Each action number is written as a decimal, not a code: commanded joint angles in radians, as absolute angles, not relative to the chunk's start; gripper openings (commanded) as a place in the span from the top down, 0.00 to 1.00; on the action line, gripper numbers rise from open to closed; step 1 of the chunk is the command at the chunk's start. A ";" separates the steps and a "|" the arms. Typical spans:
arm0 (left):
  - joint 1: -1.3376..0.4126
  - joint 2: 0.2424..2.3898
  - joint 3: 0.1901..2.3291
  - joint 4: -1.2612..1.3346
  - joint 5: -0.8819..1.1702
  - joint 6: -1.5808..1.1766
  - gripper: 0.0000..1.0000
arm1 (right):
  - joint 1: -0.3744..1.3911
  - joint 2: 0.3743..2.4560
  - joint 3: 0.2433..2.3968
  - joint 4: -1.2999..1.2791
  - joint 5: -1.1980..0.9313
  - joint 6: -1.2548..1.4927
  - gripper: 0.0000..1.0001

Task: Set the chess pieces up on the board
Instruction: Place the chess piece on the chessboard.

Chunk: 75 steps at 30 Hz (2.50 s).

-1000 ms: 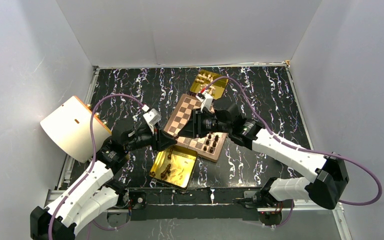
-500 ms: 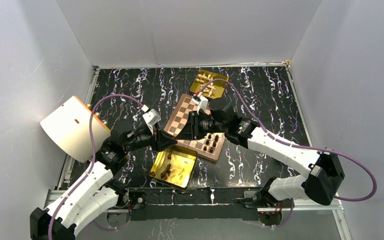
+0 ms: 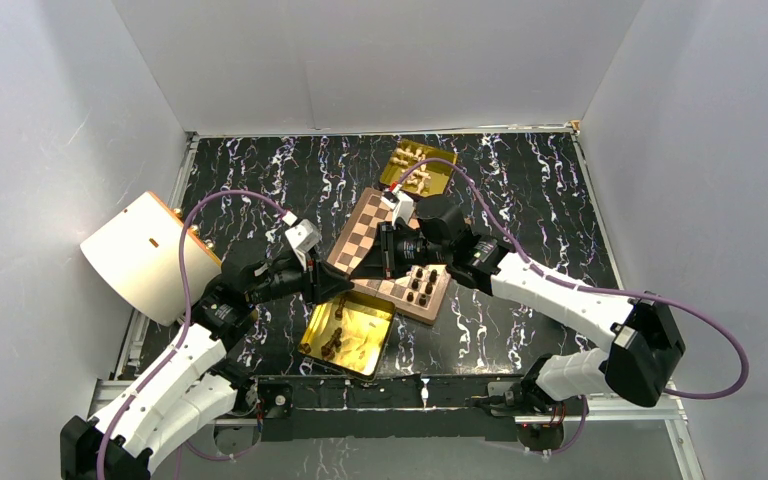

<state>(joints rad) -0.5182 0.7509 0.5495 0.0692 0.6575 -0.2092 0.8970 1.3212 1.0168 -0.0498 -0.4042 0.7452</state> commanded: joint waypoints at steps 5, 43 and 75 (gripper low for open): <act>-0.514 0.732 0.554 0.068 0.585 -0.210 0.44 | 0.896 1.306 1.046 -0.058 -0.322 0.679 0.93; -0.514 0.577 0.617 -0.218 0.025 -0.095 0.05 | 0.550 1.767 1.453 -0.562 0.193 0.323 0.92; -0.514 0.558 0.612 -0.212 0.037 -0.087 0.06 | 0.502 1.923 1.505 -0.591 0.197 0.322 0.90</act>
